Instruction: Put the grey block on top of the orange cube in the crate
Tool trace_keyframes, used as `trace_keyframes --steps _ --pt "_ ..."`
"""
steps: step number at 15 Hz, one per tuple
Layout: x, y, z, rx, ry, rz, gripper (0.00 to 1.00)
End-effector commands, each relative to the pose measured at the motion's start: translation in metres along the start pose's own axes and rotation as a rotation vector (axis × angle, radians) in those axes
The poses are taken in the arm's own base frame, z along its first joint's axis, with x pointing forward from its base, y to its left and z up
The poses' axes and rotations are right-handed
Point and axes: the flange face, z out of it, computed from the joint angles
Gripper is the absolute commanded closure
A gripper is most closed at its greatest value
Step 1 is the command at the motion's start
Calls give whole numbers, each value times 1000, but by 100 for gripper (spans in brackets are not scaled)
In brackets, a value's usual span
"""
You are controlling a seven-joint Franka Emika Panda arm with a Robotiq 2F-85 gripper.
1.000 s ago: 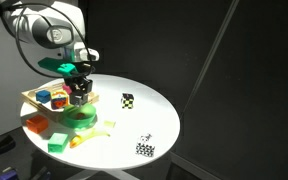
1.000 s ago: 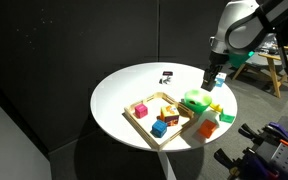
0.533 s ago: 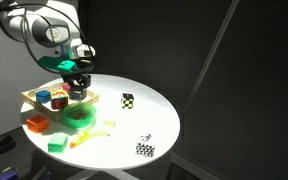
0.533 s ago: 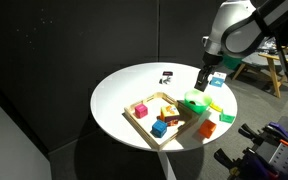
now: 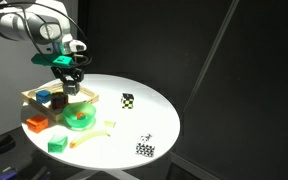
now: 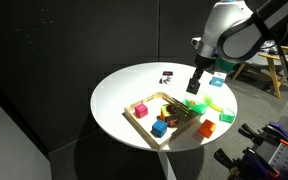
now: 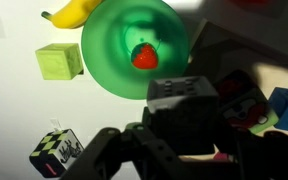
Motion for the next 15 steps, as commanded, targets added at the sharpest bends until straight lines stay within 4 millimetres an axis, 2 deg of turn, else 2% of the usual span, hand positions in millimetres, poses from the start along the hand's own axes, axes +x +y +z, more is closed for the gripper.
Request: trace_keyframes --steps 1,10,15 --pt "8 -16 -7 9 24 -87 69" --pt "21 -60 -10 46 24 -194 69" --pt "22 -74 -7 64 24 -214 69"
